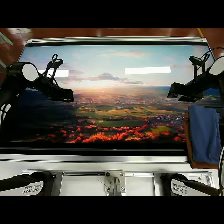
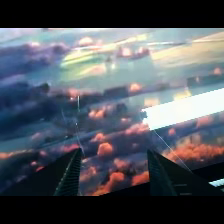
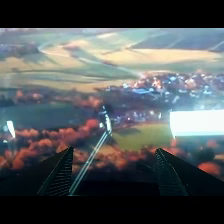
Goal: Fold the shirts.
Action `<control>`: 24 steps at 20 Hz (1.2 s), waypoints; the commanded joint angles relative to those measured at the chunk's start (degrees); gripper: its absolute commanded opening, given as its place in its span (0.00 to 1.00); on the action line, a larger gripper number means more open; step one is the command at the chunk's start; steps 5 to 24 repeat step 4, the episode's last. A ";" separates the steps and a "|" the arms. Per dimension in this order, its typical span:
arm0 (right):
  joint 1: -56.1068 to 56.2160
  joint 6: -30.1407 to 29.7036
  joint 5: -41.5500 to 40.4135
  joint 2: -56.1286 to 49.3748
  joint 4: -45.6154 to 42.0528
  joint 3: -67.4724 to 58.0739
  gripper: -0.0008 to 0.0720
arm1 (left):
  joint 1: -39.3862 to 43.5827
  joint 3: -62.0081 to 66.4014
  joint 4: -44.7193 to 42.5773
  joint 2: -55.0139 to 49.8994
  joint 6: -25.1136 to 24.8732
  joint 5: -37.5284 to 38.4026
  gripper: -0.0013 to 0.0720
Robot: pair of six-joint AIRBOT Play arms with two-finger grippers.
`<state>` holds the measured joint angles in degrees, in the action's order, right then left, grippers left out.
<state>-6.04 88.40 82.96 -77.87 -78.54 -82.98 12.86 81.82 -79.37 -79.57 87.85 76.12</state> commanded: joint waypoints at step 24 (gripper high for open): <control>0.15 0.04 -0.02 -0.07 0.09 0.00 0.87 | -0.09 0.07 -0.42 -0.07 -1.75 -0.04 0.70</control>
